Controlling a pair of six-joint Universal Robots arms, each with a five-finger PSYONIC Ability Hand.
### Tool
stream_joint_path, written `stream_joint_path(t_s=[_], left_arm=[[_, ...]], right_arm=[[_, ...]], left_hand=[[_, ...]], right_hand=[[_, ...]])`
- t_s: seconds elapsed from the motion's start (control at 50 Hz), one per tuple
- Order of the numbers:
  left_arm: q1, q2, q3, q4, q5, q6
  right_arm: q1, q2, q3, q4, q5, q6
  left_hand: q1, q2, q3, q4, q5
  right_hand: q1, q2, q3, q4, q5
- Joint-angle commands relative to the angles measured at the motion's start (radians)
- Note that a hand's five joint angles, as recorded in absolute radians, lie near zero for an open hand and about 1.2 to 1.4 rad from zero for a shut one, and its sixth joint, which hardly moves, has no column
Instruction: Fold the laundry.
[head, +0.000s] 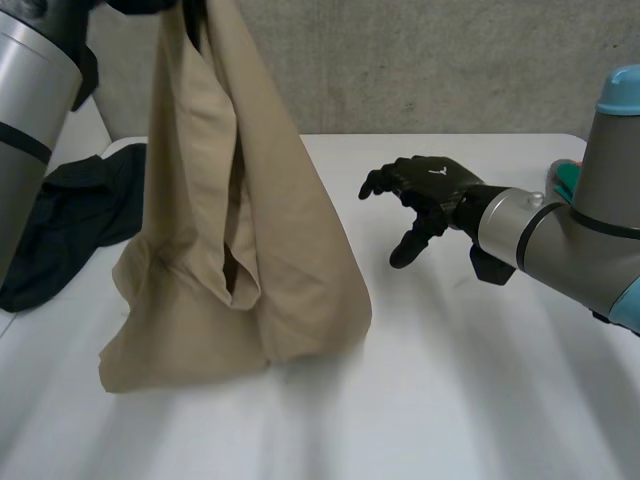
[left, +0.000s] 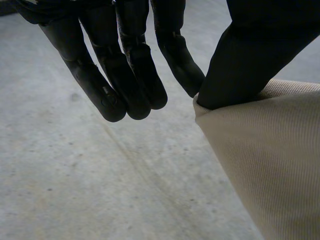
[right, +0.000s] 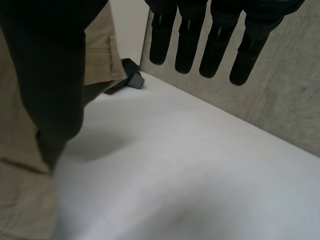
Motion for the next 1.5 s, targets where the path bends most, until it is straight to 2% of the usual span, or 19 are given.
stream_joint_path(t_s=[0.02,0.28,0.5,0.64,0.7,0.72,0.78,0.8,0.86,0.96,1.04,1.16,1.26,1.38,1.4,1.42,1.46,1.48,1.5], left_arm=[[0.040,0.003,-0.009,0.092,-0.020,-0.043],[0.048,0.007,-0.010,0.092,-0.023,-0.054],[0.060,0.020,-0.012,0.093,-0.020,-0.054],[0.054,0.015,-0.012,0.092,-0.021,-0.053],[0.048,0.015,-0.012,0.092,-0.021,-0.048],[0.048,0.015,-0.010,0.092,-0.021,-0.050],[0.052,0.015,-0.009,0.089,-0.021,-0.051],[0.052,0.015,-0.009,0.086,-0.021,-0.054],[0.061,0.014,-0.010,0.082,-0.023,-0.056],[0.107,-0.038,0.001,0.032,-0.031,-0.050],[0.146,-0.135,0.023,-0.034,-0.037,-0.050],[0.163,-0.291,0.039,-0.143,-0.038,-0.048],[0.161,-0.448,0.040,-0.239,-0.038,-0.043],[0.161,-0.566,0.065,-0.341,-0.040,-0.005],[0.161,-0.577,0.070,-0.356,-0.040,0.006],[0.161,-0.595,0.079,-0.388,-0.043,0.028],[0.158,-0.597,0.083,-0.410,-0.043,0.052],[0.156,-0.594,0.085,-0.421,-0.037,0.059],[0.153,-0.582,0.083,-0.437,-0.032,0.068]], right_arm=[[0.012,-0.008,0.013,-0.018,-0.010,0.080],[-0.022,-0.022,-0.022,-0.062,0.085,0.236],[0.034,0.113,-0.148,0.291,-0.093,0.268],[0.113,0.194,-0.114,0.185,-0.059,0.310],[0.137,0.217,-0.105,0.118,-0.002,0.348],[0.134,0.215,-0.103,0.090,0.046,0.359],[0.118,0.188,-0.103,0.061,0.149,0.354],[0.102,0.147,-0.103,0.047,0.209,0.330],[0.073,0.067,-0.097,0.033,0.268,0.264],[0.021,-0.134,-0.051,0.015,0.240,0.036],[0.025,-0.228,-0.031,-0.008,0.207,-0.084],[0.048,-0.251,0.006,0.073,0.191,-0.242],[0.082,-0.225,0.082,0.286,0.197,-0.504],[0.111,-0.148,0.193,0.392,0.211,-0.719],[0.113,-0.133,0.205,0.381,0.214,-0.729],[0.114,-0.102,0.222,0.342,0.220,-0.723],[0.114,-0.082,0.234,0.293,0.222,-0.701],[0.114,-0.075,0.237,0.273,0.222,-0.692],[0.116,-0.071,0.242,0.221,0.223,-0.661]], left_hand=[[0.217,0.198,0.207,0.195,0.278],[0.217,0.198,0.207,0.195,0.278],[0.217,0.198,0.207,0.195,0.278],[0.217,0.198,0.207,0.195,0.278],[0.217,0.198,0.207,0.195,0.278],[0.217,0.198,0.207,0.195,0.278],[0.217,0.198,0.207,0.195,0.278],[0.217,0.198,0.207,0.195,0.278],[0.217,0.198,0.207,0.195,0.278],[0.217,0.198,0.207,0.195,0.278],[0.217,0.198,0.207,0.195,0.278],[0.217,0.198,0.207,0.195,0.278],[0.217,0.198,0.207,0.195,0.278],[0.217,0.198,0.207,0.195,0.278],[0.217,0.198,0.207,0.195,0.278],[0.217,0.198,0.207,0.195,0.278],[0.217,0.198,0.207,0.195,0.278],[0.101,0.082,0.091,0.079,0.162],[-0.209,-0.228,-0.218,-0.230,-0.147]], right_hand=[[-0.084,-0.074,-0.079,-0.076,-0.082],[-0.302,-0.292,-0.297,-0.293,-0.300],[-0.302,-0.292,-0.297,-0.293,-0.300],[-0.285,-0.275,-0.280,-0.276,-0.283],[0.596,0.606,0.601,0.605,0.598],[0.917,0.927,0.922,0.925,0.919],[0.920,0.930,0.925,0.928,0.922],[0.920,0.930,0.925,0.928,0.922],[0.920,0.930,0.925,0.928,0.922],[0.920,0.930,0.925,0.928,0.922],[0.920,0.930,0.925,0.928,0.922],[0.920,0.930,0.925,0.928,0.922],[0.920,0.930,0.925,0.928,0.922],[0.920,0.930,0.925,0.928,0.922],[0.789,0.799,0.794,0.797,0.791],[0.424,0.434,0.429,0.433,0.426],[0.143,0.153,0.148,0.151,0.145],[0.086,0.096,0.091,0.095,0.089],[-0.016,-0.006,-0.011,-0.008,-0.014]])
